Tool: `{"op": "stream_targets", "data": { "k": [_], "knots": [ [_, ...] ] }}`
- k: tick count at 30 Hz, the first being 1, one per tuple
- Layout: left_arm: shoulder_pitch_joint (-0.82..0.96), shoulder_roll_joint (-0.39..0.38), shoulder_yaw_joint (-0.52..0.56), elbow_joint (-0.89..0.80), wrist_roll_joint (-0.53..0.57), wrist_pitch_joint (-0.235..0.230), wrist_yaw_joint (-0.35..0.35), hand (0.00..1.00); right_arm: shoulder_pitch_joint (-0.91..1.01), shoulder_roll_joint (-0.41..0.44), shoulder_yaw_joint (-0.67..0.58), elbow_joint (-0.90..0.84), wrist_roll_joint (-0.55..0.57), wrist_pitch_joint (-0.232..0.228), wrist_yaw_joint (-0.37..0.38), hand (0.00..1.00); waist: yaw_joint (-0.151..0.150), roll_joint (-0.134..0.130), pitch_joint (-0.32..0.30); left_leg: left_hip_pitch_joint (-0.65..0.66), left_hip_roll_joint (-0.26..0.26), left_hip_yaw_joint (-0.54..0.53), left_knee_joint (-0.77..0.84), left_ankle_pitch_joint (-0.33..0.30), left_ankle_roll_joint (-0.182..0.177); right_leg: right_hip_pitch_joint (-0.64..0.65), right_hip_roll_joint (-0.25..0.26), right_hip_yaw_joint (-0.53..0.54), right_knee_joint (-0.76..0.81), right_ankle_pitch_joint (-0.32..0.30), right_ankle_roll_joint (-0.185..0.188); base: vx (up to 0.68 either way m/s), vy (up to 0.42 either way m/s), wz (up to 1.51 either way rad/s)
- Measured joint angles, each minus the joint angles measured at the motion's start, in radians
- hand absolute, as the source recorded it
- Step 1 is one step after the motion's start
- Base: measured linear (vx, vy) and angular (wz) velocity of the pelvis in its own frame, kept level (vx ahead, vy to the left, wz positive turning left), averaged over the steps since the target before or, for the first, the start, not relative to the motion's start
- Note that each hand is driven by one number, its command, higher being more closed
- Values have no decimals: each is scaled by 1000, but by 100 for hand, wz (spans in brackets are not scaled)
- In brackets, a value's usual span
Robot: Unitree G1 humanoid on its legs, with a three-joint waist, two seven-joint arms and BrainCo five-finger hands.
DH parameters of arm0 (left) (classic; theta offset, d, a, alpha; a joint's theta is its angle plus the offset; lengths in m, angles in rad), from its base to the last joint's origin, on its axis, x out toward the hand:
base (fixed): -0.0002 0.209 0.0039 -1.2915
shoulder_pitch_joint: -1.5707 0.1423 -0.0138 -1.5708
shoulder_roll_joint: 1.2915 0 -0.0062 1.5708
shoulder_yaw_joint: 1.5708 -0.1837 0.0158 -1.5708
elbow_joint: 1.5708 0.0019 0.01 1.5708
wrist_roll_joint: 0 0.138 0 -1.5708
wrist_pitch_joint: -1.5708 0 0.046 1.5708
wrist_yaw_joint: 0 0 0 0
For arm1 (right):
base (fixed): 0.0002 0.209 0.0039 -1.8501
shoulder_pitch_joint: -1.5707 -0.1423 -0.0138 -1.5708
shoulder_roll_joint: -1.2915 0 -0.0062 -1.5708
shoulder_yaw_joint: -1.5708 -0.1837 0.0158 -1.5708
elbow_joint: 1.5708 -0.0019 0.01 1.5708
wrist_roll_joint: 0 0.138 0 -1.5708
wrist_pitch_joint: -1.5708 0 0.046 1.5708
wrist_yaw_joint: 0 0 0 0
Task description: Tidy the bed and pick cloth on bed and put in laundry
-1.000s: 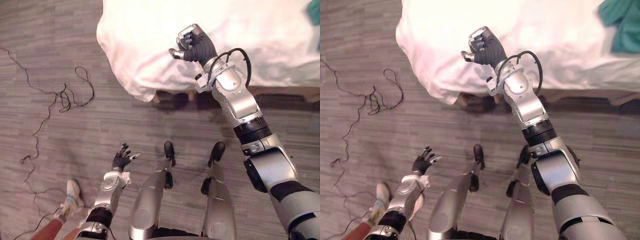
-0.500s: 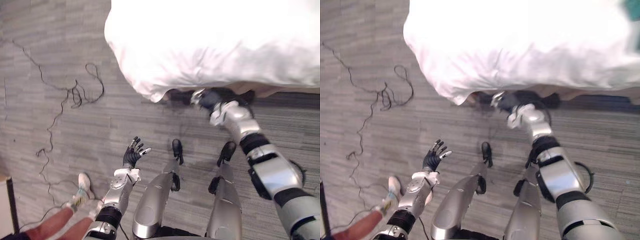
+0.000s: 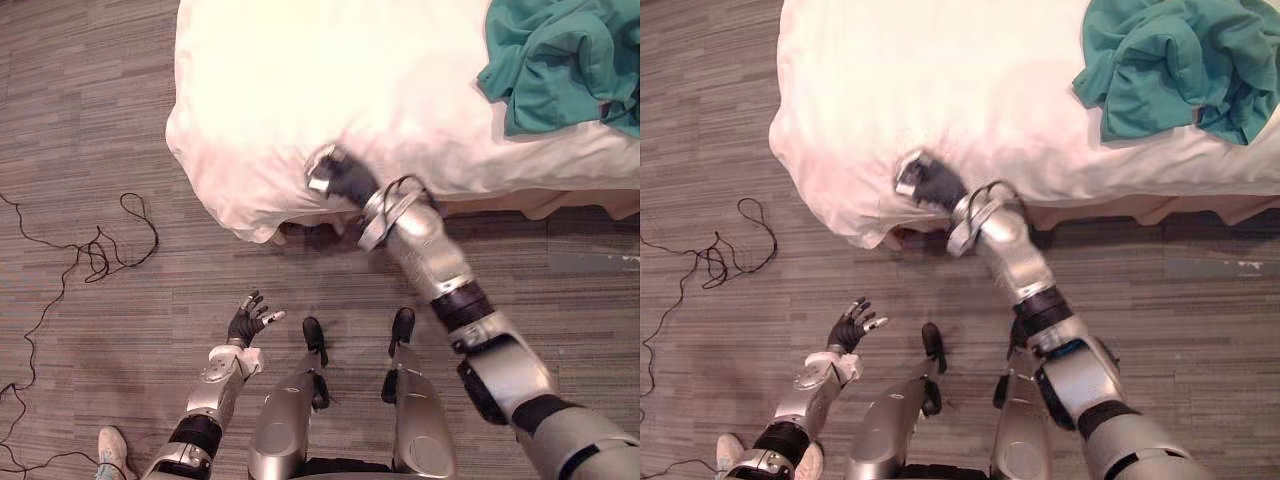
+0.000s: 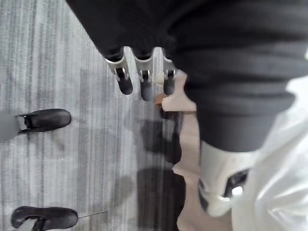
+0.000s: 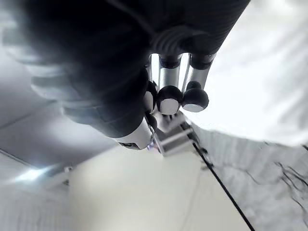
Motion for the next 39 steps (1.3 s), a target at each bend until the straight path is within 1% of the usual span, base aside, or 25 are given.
{"op": "stream_targets", "data": {
  "k": [1, 2, 3, 4, 5, 6, 7, 11, 15, 17, 19, 20, 23, 24, 25, 26, 27, 28, 29, 31, 34, 35, 36, 38, 39],
  "knots": [
    [1, -5, -17, -2, -1, 2, 0, 0, -26, -27, 1, 34, 0, 1, -20, 100, 9, 15, -3, -14, -2, -2, 0, 2, 3, -10, -2, -1, -3, 4, 1, 16, 28, 13],
    [-1, -19, -40, -12, -25, 3, -1, 0, -66, -70, 2, 89, 3, 0, -59, 100, 31, 54, 0, -37, -6, -6, 1, 5, 7, -25, -5, -3, -14, 15, 3, 12, 26, 15],
    [0, -23, -47, -15, -38, 3, 0, 0, -75, -84, 3, 105, 13, 0, -74, 100, 38, 67, -2, -49, -6, -11, 3, 6, 8, -30, -7, -5, -20, 20, 5, 5, 33, 25],
    [1, -27, -71, -30, -58, 2, 0, 0, -108, -126, 3, 160, 26, -4, -107, 100, 53, 108, -4, -89, -11, -23, 17, 6, 9, -53, -13, -14, -30, 30, 6, -25, 27, 27],
    [3, -26, -87, -39, -68, 1, 1, 0, -129, -159, 6, 212, 45, -20, -127, 100, 72, 128, -19, -128, -14, -28, 20, 11, 15, -89, -16, -17, -32, 38, 7, -32, 29, 23],
    [3, -25, -94, -44, -70, 0, 2, 0, -136, -174, 11, 226, 67, -33, -131, 100, 81, 130, -20, -140, -17, -28, 21, 13, 16, -99, -18, -16, -33, 42, 7, -42, 35, 10],
    [4, -20, -111, -52, -79, -4, 2, 0, -152, -196, 21, 250, 108, -68, -133, 100, 94, 132, -22, -159, -21, -29, 26, 16, 19, -115, -19, -15, -39, 49, 6, -32, 30, 7],
    [24, -19, -175, -88, -116, -22, -6, 0, -167, -235, -10, 322, 205, -133, -120, 100, 97, 136, -24, -183, -32, -37, 27, 10, 19, -129, -36, -17, -44, 55, 9, -61, 48, 13],
    [82, -18, -140, -119, -116, -72, -47, 0, -100, -232, -119, 320, 301, -134, -49, 100, 87, 138, -26, -158, -53, -5, 10, 12, 21, -127, -60, -3, -28, 52, 27, -38, 70, -2],
    [124, -19, -98, -123, -117, -90, -77, 0, -19, -189, -189, 312, 341, -129, -10, 100, 56, 136, -25, -117, -62, 15, 10, 3, 33, -96, -70, 11, -15, 43, 37, -1, 91, -22],
    [190, -28, -12, -121, -114, -118, -117, 0, 213, -58, -329, 275, 387, -90, 24, 100, 13, 100, -30, -35, -65, 72, 15, -32, 37, -49, -73, 54, -2, 28, 50, 68, 74, -64],
    [201, -35, 9, -121, -111, -125, -120, 0, 293, -23, -364, 275, 392, -83, 24, 100, 4, 89, -35, -22, -64, 85, 16, -41, 36, -46, -72, 68, 6, 21, 50, 117, 23, -73],
    [215, -79, 94, -102, -64, -148, -135, 0, 758, 131, -516, 271, 454, -92, 27, 100, -66, 46, -34, 57, -48, 153, 13, -73, 27, -13, -50, 129, 24, -9, 49, 175, -16, -65],
    [216, -87, 108, -94, -56, -148, -134, 0, 834, 158, -540, 269, 462, -95, 29, 100, -80, 35, -34, 78, -42, 171, 14, -83, 20, -3, -42, 143, 27, -15, 50, 214, -48, -96],
    [217, -103, 145, -70, -39, -148, -132, 0, 984, 205, -586, 247, 483, -103, 39, 100, -114, 6, -39, 133, -24, 212, 16, -107, 6, 25, -25, 174, 34, -32, 46, 203, -67, -119],
    [214, -106, 170, -55, -20, -149, -131, 0, 1081, 230, -613, 220, 494, -114, 56, 0, -138, -25, -44, 177, -3, 254, 18, -132, -11, 50, -1, 202, 48, -51, 40, 160, -56, -123],
    [208, -104, 175, -43, -9, -149, -131, 0, 1121, 239, -623, 207, 497, -121, 62, 0, -143, -42, -53, 197, 7, 275, 26, -143, -20, 58, 6, 204, 53, -61, 37, 161, -96, -121],
    [192, -102, 176, -16, 26, -153, -130, 0, 1195, 247, -631, 197, 520, -138, 92, 0, -149, -78, -88, 225, 32, 316, 45, -166, -36, 58, 22, 192, 76, -85, 29, 162, -109, -96],
    [166, -105, 171, 21, 54, -151, -130, 0, 1243, 251, -637, 195, 540, -148, 121, 0, -159, -102, -122, 244, 53, 335, 56, -177, -50, 61, 39, 192, 93, -95, 25, 225, -150, -78],
    [125, -119, 169, 68, 102, -132, -130, 0, 1280, 269, -645, 193, 537, -157, 143, 0, -174, -120, -146, 285, 74, 349, 53, -181, -65, 86, 62, 191, 97, -103, 10, 149, -92, -28],
    [96, -138, 175, 123, 173, -105, -109, 0, 1275, 319, -632, 165, 511, -150, 136, 0, -179, -125, -191, 319, 96, 406, 58, -189, -86, 90, 96, 216, 93, -105, 2, 78, -52, -49],
    [90, -147, 190, 134, 190, -93, -92, 0, 1260, 340, -613, 164, 466, -141, 127, 0, -171, -126, -196, 348, 111, 463, 71, -200, -93, 88, 92, 150, 94, -148, -30, 39, -7, -138],
    [104, -156, 210, 143, 203, -82, -73, 0, 1231, 357, -597, 169, 393, -120, 110, 0, -167, -120, -204, 387, 130, 559, 77, -206, -98, 91, 64, -6, 141, -202, -63, 32, 33, -155],
    [126, -144, 227, 166, 209, -66, -47, 0, 1203, 378, -568, 198, 272, -102, 79, 0, -159, -128, -228, 451, 154, 686, 111, -224, -120, 95, 18, -208, 191, -186, -90, 153, 9, -189],
    [131, -142, 236, 182, 210, -63, -39, 0, 1181, 376, -566, 245, 206, -91, 63, 0, -153, -121, -234, 491, 179, 748, 139, -231, -130, 116, 38, -235, 207, -175, -101, 214, -78, -167]
  ]
}}
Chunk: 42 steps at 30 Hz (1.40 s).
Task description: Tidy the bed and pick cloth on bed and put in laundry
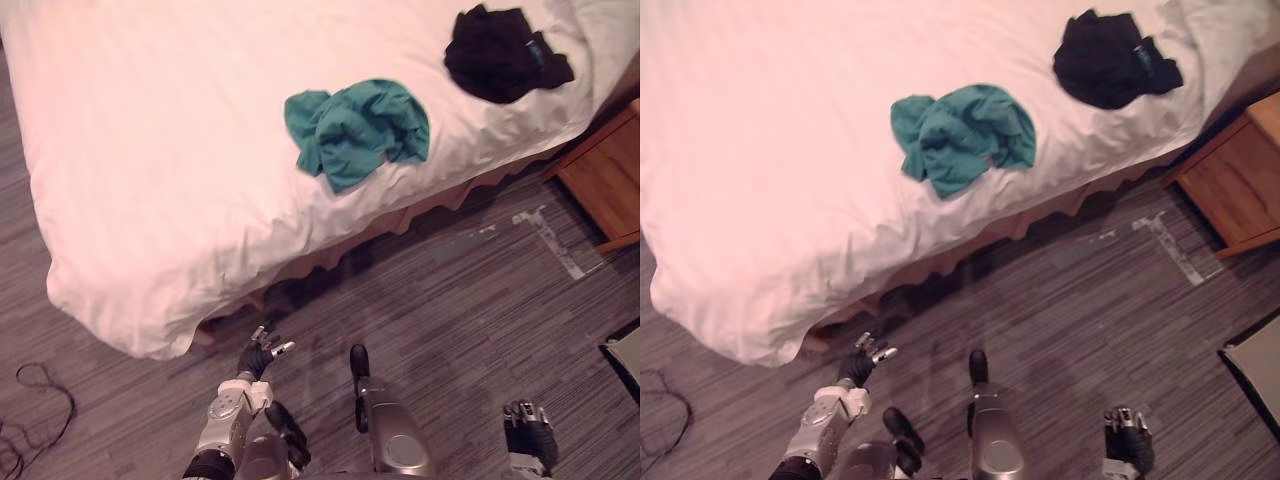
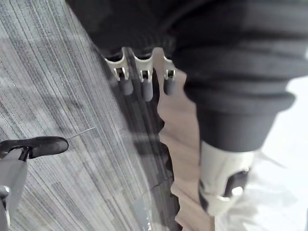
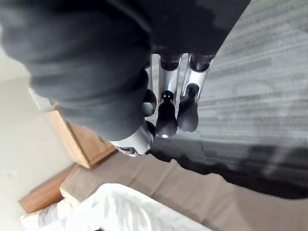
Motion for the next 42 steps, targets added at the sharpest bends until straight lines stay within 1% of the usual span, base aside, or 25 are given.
{"op": "stream_targets", "data": {
  "k": [4, 6, 8, 9, 10, 11, 12, 13, 16, 20, 21, 22, 24, 25, 26, 27, 30, 32, 34, 36, 37, 38, 39, 40, 42],
  "knots": [
    [-15, -14, -3, 65, 61, 14, -5, 0, -4, -19, -6, 104, -123, 20, -57, 0, -17, 9, -9, 60, 21, 0, 34, -4, -8, 91, 41, 50, -66, -1, -18, 121, -71, -80],
    [-11, -14, 11, 111, 103, 19, -10, 0, 10, -23, -9, 126, -135, 32, -64, 0, -25, 13, -22, 88, 22, -21, 4, 83, 5, 146, 79, 74, -89, -6, -12, -20, 17, -61],
    [39, -4, 111, 165, 148, 54, -3, 0, 42, 18, 24, 128, -184, 48, -65, 0, -20, -12, -75, 79, 131, -95, 294, 91, 12, 169, 110, 165, -81, -37, -14, 39, -37, -118],
    [49, -5, 134, 172, 148, 66, -2, 0, 49, 22, 39, 126, -192, 49, -67, 0, -18, -11, -79, 56, 164, -158, 388, 101, 96, 177, 123, 188, -78, -42, -19, 114, -102, -158],
    [75, -14, 163, 182, 148, 85, -1, 0, 66, 24, 74, 119, -216, 56, -70, 0, 6, -5, -98, -52, 191, -395, 596, 192, 293, 181, 149, 256, -63, -55, -40, 184, -59, -217],
    [85, -33, 170, 182, 144, 92, 0, 0, 65, 5, 89, 108, -239, 58, -68, 0, 37, 18, -99, -162, 152, -631, 764, 173, 248, 172, 182, 362, -38, -84, -68, 194, 12, -232],
    [83, -38, 173, 185, 141, 92, 0, 0, 53, -10, 88, 118, -254, 59, -72, 0, 44, 38, -94, -205, 127, -703, 821, 80, 193, 166, 200, 408, -23, -92, -73, 137, 158, -228],
    [84, -45, 174, 180, 132, 84, -1, 0, 33, -32, 98, 134, -271, 71, -79, 0, 53, 56, -89, -274, 78, -768, 874, -32, 179, 164, 219, 478, 1, -105, -79, 112, 171, -201],
    [114, -46, 163, 151, 76, 19, -1, 0, 44, -49, 164, 135, -334, 65, -75, 0, 63, 39, -88, -381, 5, -762, 712, -149, 165, 232, 224, 625, 12, -136, -62, 152, 150, -166],
    [129, -50, 160, 116, 29, -14, 0, 0, 63, -56, 195, 119, -359, 59, -67, 0, 85, 39, -97, -431, -31, -751, 265, -117, 134, 258, 216, 688, -19, -159, -33, 225, 257, -107],
    [149, -51, 160, 118, 28, -29, 1, 0, 58, -70, 213, 122, -406, 55, -53, 0, 111, 50, -123, -443, -26, -758, 231, -39, 120, 255, 226, 705, 4, -181, -11, 426, 315, -107],
    [155, -41, 155, 118, 28, -29, 0, 0, 55, -67, 219, 124, -423, 51, -50, 0, 111, 36, -125, -446, -29, -747, 241, -38, 120, 224, 218, 694, 99, -203, 18, 444, 251, -103],
    [154, 28, 118, 131, 14, -26, -2, 0, 40, -46, 241, 182, -456, 44, -46, 0, 109, -55, -128, -417, -113, -725, 256, -48, 141, 180, 137, 635, 404, -358, 101, 313, 133, -26],
    [150, 41, 108, 140, 8, -22, -2, 0, 24, -43, 243, 204, -459, 48, -47, 0, 108, -69, -125, -400, -130, -723, 253, -50, 145, 156, 120, 610, 481, -355, 144, 362, 138, 1],
    [137, 59, 80, 161, 11, -1, -3, 0, -4, -44, 244, 235, -458, 57, -48, 0, 94, -82, -130, -348, -159, -730, 203, -51, 148, 109, 78, 544, 604, -286, 164, 303, 115, 9],
    [131, 63, 66, 179, 14, 10, -5, 0, -14, -48, 247, 241, -459, 61, -47, 0, 92, -66, -122, -301, -169, -731, 155, -49, 150, 73, 63, 516, 668, -243, 166, 363, 121, 17],
    [120, 66, 34, 188, 44, 44, -9, 0, -47, -65, 261, 243, -460, 58, -46, 0, 84, -42, -117, -217, -146, -724, 75, -32, 162, 23, 22, 369, 597, -303, 140, 268, 17, 15],
    [103, 67, 34, 209, 48, 59, -19, 0, -62, -80, 279, 254, -459, 53, -44, 0, 85, -27, -108, -184, -110, -728, 53, -40, 149, 5, 30, 310, 352, -278, 130, 297, -92, 5],
    [79, 60, 37, 233, 55, 68, -29, 0, -72, -92, 274, 253, -453, 27, -44, 0, 80, -4, -88, -159, -73, -753, 23, -56, 123, -14, 41, 293, 42, -123, 130, 387, -132, 15],
    [71, 42, 108, 233, 70, 92, -44, 0, -50, -83, 267, 232, -452, 12, -56, 0, 80, -15, -72, -127, -56, -780, 20, -90, 66, -33, 10, 337, -139, 3, 174, 492, -227, 35],
    [72, 38, 129, 231, 73, 100, -49, 0, -45, -82, 267, 230, -453, 13, -57, 0, 80, -22, -69, -108, -53, -788, 27, -104, 51, -23, 0, 352, -147, 1, 174, 497, -314, 39],
    [72, 32, 156, 232, 79, 109, -53, 0, -43, -83, 261, 227, -452, 18, -58, 0, 81, -27, -69, -78, -36, -803, 43, -134, 32, -12, 2, 355, -122, 68, 175, 439, -299, 34],
    [77, 19, 166, 232, 91, 116, -62, 0, -43, -90, 260, 201, -451, 29, -58, 0, 80, 13, -65, -55, 5, -815, 59, -155, 32, -10, 34, 342, -47, 73, 157, 611, -360, 49],
    [77, -11, 167, 226, 111, 121, -89, 0, -36, -106, 254, 163, -450, 40, -58, 0, 80, 57, -76, -46, 52, -855, 109, -145, 51, -27, 68, 310, 57, -7, 108, 733, -420, 40],
    [78, -33, 202, 199, 139, 116, -108, 0, -56, -90, 248, 137, -446, 69, -60, 0, 91, 49, -75, -149, 76, -917, 350, -74, 65, -11, 67, 289, 125, -79, 82, 564, -345, 28]
  ]
}}
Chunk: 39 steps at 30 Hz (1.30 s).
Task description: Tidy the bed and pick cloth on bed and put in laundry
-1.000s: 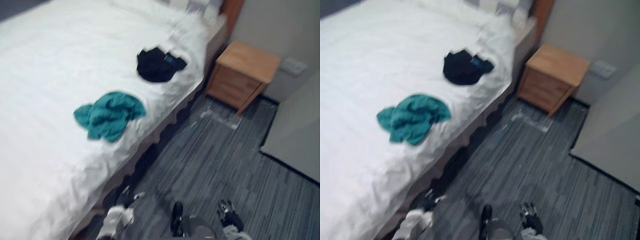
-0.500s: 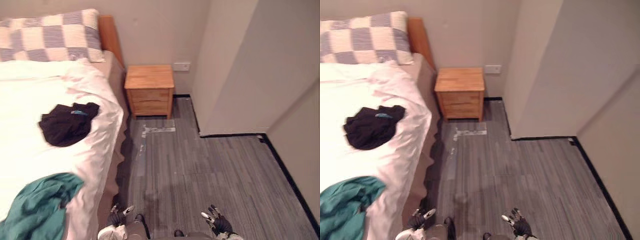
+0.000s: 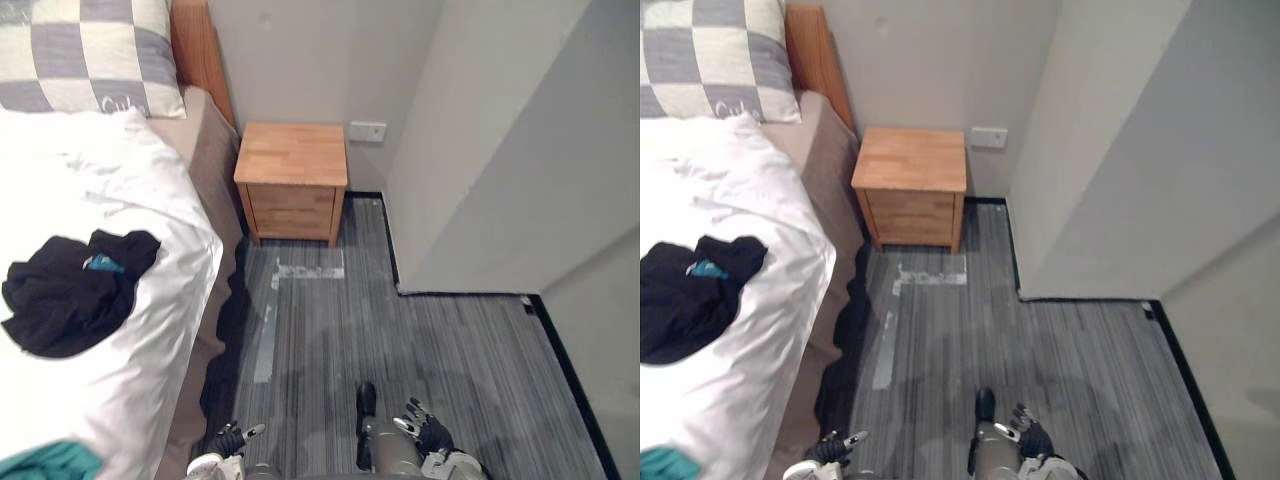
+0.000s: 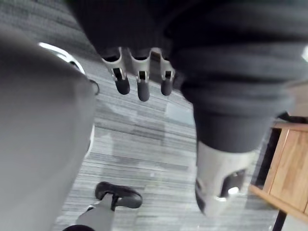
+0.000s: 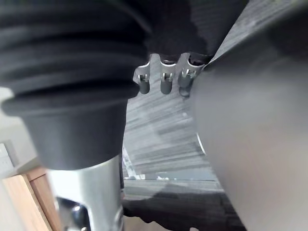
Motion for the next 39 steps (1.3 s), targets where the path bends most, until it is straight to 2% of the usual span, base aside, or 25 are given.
{"op": "stream_targets", "data": {
  "k": [1, 2, 3, 4, 6, 7, 8, 9, 10, 11, 13, 15, 16, 17, 20, 22, 23, 24, 25, 26, 28, 30, 34, 35, 39],
  "knots": [
    [-2, -2, 14, -18, 8, -3, -2, 0, -1, 4, 6, -23, 0, 15, 0, 0, 0, 5, 1, -81, 14, -53, 180, 78, 40, 34, 7, -14, 18, -41, -9, 377, -261, 37],
    [6, 1, 17, -38, 5, -13, -1, 0, -2, 16, 46, -35, -3, 32, 3, 0, 5, 6, 8, -199, 36, -105, 421, 176, 45, 108, 24, -21, 15, -101, -34, 478, -302, 31],
    [10, 1, 17, -45, 0, -22, -1, 0, -6, 18, 58, -37, -7, 39, 4, 0, 9, 10, 10, -226, 36, -106, 490, 153, 29, 139, 30, -21, 8, -118, -35, 599, -268, 10],
    [22, 0, 5, -59, -16, -33, 0, 0, -8, 28, 63, -36, -16, 47, 7, 0, 15, 11, 11, -277, 15, -62, 553, 72, 26, 229, 39, -21, -39, -142, -38, 499, -181, -11],
    [40, -1, -4, -66, -32, -59, -1, 0, -11, 40, 63, -40, -18, 47, 9, 0, 22, 9, 10, -298, -26, 65, 436, 8, 31, 312, 38, -17, -101, -147, -27, 533, -152, -24],
    [42, -7, -10, -66, -37, -67, -1, 0, -12, 40, 64, -39, -19, 47, 10, 0, 27, 10, 10, -299, -69, 139, 300, -7, 27, 337, 36, -17, -122, -145, -33, 565, -80, -31],
    [44, -8, -31, -64, -53, -75, -3, 0, -14, 32, 63, -37, -35, 46, 10, 0, 34, 17, 6, -291, -125, 243, 34, 40, 27, 357, 33, -34, -128, -144, -36, 638, -24, -13],
    [53, -6, -57, -58, -53, -80, -6, 0, -14, 14, 63, -36, -57, 45, 10, 0, 32, 40, -3, -278, -152, 399, -164, 178, 85, 379, 55, -61, -140, -152, -23, 562, -4, 5],
    [52, 0, -68, -56, -55, -80, -8, 0, -14, 7, 62, -27, -57, 45, 7, 0, 31, 35, -3, -266, -152, 489, -191, 197, 212, 391, 57, -70, -141, -164, -14, 614, 23, 60],
    [41, 10, -81, -48, -57, -79, -8, 0, -14, 7, 62, -16, -55, 46, 3, 0, 20, 13, -2, -243, -176, 584, -217, 181, 244, 419, 44, -99, -146, -177, 4, 432, 44, 90],
    [36, 28, -82, -50, -57, -67, -8, 0, -19, -2, 63, -15, -53, 41, -4, 0, 7, -16, -1, -216, -212, 616, -252, 124, 292, 433, 32, -142, -93, -196, 33, 443, 93, 125],
    [33, 41, -102, -51, -71, -36, -6, 0, -39, -16, 62, -11, -55, 29, -9, 0, 4, -30, 3, -177, -239, 562, -303, 114, 275, 316, -16, -128, 227, -201, 100, 488, 100, 101],
    [32, 61, -126, -43, -72, -12, -6, 0, -52, -22, 61, -13, -55, 15, -6, 0, -3, -36, 9, -123, -260, 499, -323, 99, 255, 212, -71, -114, 499, -170, 131, 420, -2, 118],
    [31, 79, -163, -31, -72, -2, -7, 0, -42, -21, 63, -22, -55, 3, -1, 0, -13, -36, 10, -69, -261, 438, -324, 86, 238, 188, -95, -119, 569, -201, 105, 424, -40, 135],
    [31, 99, -205, -31, -73, 21, -11, 0, -8, -16, 65, -51, -48, -15, 4, 0, -25, -19, 11, -8, -230, 267, -335, 85, 212, 137, -77, -47, 380, -250, 71, 433, -200, 169],
    [26, 111, -206, -24, -71, 26, -13, 0, 9, -16, 63, -71, -42, -34, -1, 0, -33, -20, 10, -31, -210, 143, -341, 85, 173, 95, -36, 104, 188, -229, 95, 333, -362, 213],
    [9, 127, -198, -1, -72, 29, -17, 0, 36, -9, 62, -88, -13, -42, -30, 0, -38, -42, 6, -66, -219, 26, -339, 73, 139, 89, -23, 291, 5, -161, 120, 292, -437, 245],
    [7, 136, -194, 2, -71, 28, -20, 0, 49, 0, 61, -97, -13, -42, -45, 0, -38, -61, 1, -83, -232, -7, -332, 72, 122, 92, -24, 356, -45, -126, 126, 298, -492, 237],
    [8, 166, -182, -12, -73, 29, -29, 0, 79, 29, 62, -113, -14, -42, -70, 0, -32, -130, -16, -88, -263, -55, -307, 60, 80, 92, -49, 406, -90, -13, 113, 294, -480, 156],
    [0, 160, -153, -14, -74, 36, -23, 0, 80, 39, 62, -123, -15, -36, -100, 0, -18, -114, 0, -94, -235, -83, -253, 38, 48, 103, -42, 349, -53, -30, 67, 304, -451, 142],
    [35, 113, -144, -38, -93, 49, -26, 0, 90, 11, 55, -181, -17, -29, -137, 0, -4, -48, -18, -120, -158, -36, -204, 17, 22, 140, 11, 291, -76, -28, 60, 190, -249, 62],
    [55, 74, -96, -47, -117, 48, -25, 0, 76, 2, 48, -226, -16, -23, -133, 0, 1, -15, -25, -101, -116, -37, -239, 29, -8, 164, 40, 237, -82, -31, 54, 153, -245, 41],
    [54, 36, -70, -45, -119, 1, -28, 0, 112, 3, -16, -236, -30, 1, -101, 0, -24, -37, -41, -80, -68, 295, -273, 98, 42, 261, -14, 29, -120, -49, 28, 89, -141, 131],
    [55, 42, -72, -45, -110, -7, -28, 0, 121, -2, -15, -187, -68, 7, -80, 0, -16, -45, -49, -69, -84, 309, -298, 122, 27, 280, -29, -10, -120, -63, 25, 81, -16, 116],
    [69, 72, -89, -30, -118, -17, -20, 0, 86, 24, -5, -22, -177, 9, -27, 0, -7, -79, -69, -11, -177, 241, -507, 233, 41, 289, -74, -70, -118, -101, 30, 15, 41, 67]
  ]
}}
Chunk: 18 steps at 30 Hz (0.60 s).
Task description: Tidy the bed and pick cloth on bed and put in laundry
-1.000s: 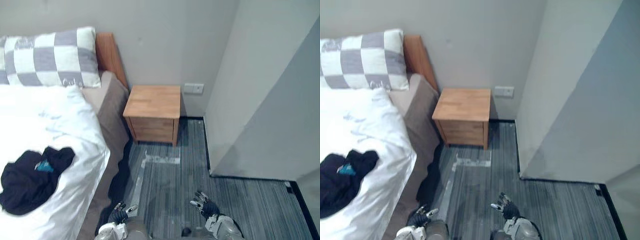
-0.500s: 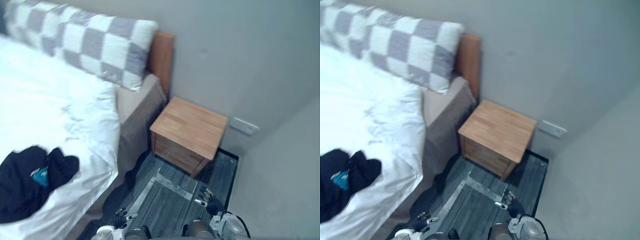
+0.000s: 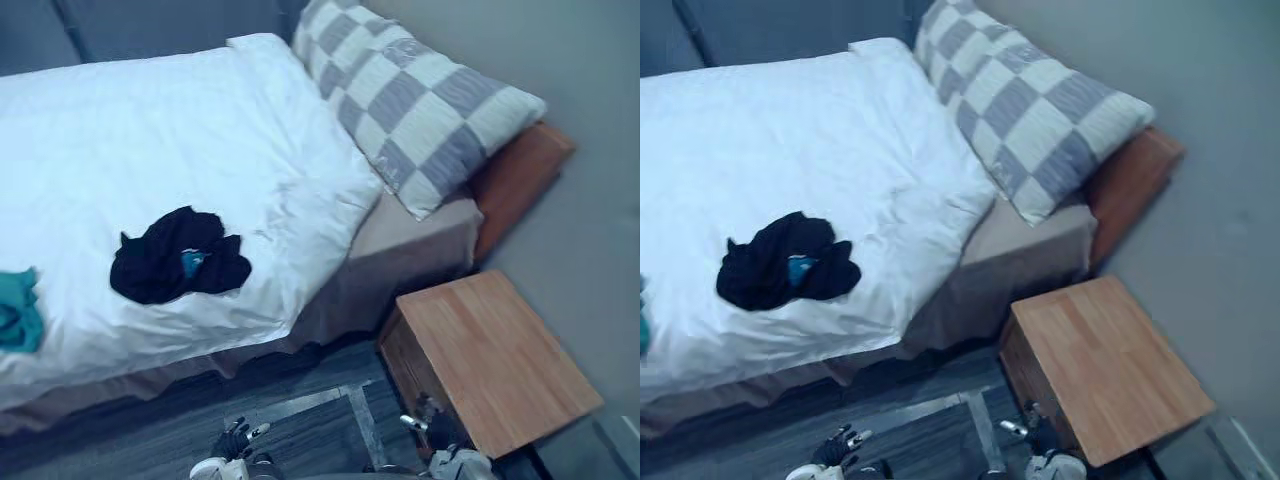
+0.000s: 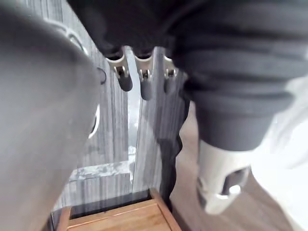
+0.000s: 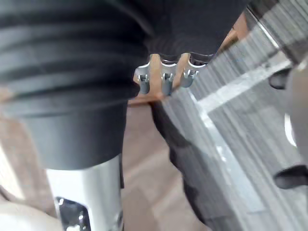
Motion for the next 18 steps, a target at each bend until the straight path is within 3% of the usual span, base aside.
{"op": "stream_targets", "data": {
  "k": [4, 6, 7, 8, 9, 10, 12, 14, 15, 18],
  "knots": [
    [-1, 12, -27, 18, 0, -15, 18, 0, -23, 3, -12, 89, -35, -4, 15, 0, -10, -2, -4, 4, -53, -76, -48, 26, 15, 22, -43, -53, 25, -29, 20, -19, 64, 51],
    [-10, 18, -42, 18, 13, -16, 14, 0, -41, -3, -16, 120, -44, -15, 30, 0, -11, -19, -2, -9, -95, -112, -49, -1, 37, 31, -91, -106, 58, -63, 53, -27, 108, 80],
    [-12, 22, -54, 20, 16, -15, 12, 0, -47, -9, -21, 137, -71, -15, 35, 0, -10, -26, -6, -10, -114, -130, -49, -44, 49, 20, -123, -118, 139, -68, 57, 6, 136, 93],
    [-12, 27, -74, 23, 17, -8, 14, 0, -52, -26, -24, 134, -74, -15, 47, 0, -14, -22, -3, -11, -118, -158, -48, -48, 51, -39, -138, -64, 274, -42, 47, 27, 134, 93],
    [-14, 32, -81, 26, 18, 1, 13, 0, -52, -30, -24, 135, -73, -15, 46, 0, -20, -13, -4, -10, -117, -185, -48, -47, 52, -68, -129, -18, 341, -10, 27, 35, 78, 121],
    [-25, 48, -89, 38, 30, 26, 12, 0, -58, -33, -26, 134, -72, -16, 38, 0, -35, 18, -2, -12, -83, -256, -47, -17, 70, -125, -54, 94, 426, -18, 16, 34, 29, 122],
    [-27, 76, -76, 40, 56, 54, 9, 0, -60, -8, -20, 138, -63, -16, 27, 0, -48, -7, -1, -24, -70, -333, -48, -11, 78, -131, 57, 194, 350, -84, 11, 64, -48, 131],
    [-33, 70, -57, 45, 77, 61, 2, 0, -63, 4, -34, 146, -47, -18, 11, 0, -57, -13, -1, -22, -73, -340, -48, -6, 85, -127, 111, 246, 218, -82, -4, 98, -51, 92],
    [-61, 25, -80, 97, 125, 50, -8, 0, -90, 52, -60, 199, -36, -20, -53, 0, -64, -14, -27, 27, -102, -124, -49, -21, 49, -12, 86, 292, -73, 34, -9, 42, -16, 44],
    [-61, 24, -80, 96, 125, 49, -8, 0, -90, 52, -61, 198, -36, -20, -53, 0, -64, -14, -28, 21, -109, -120, -49, -22, 51, -13, 77, 291, -81, 34, 1, -18, 38, 3]
  ]
}}
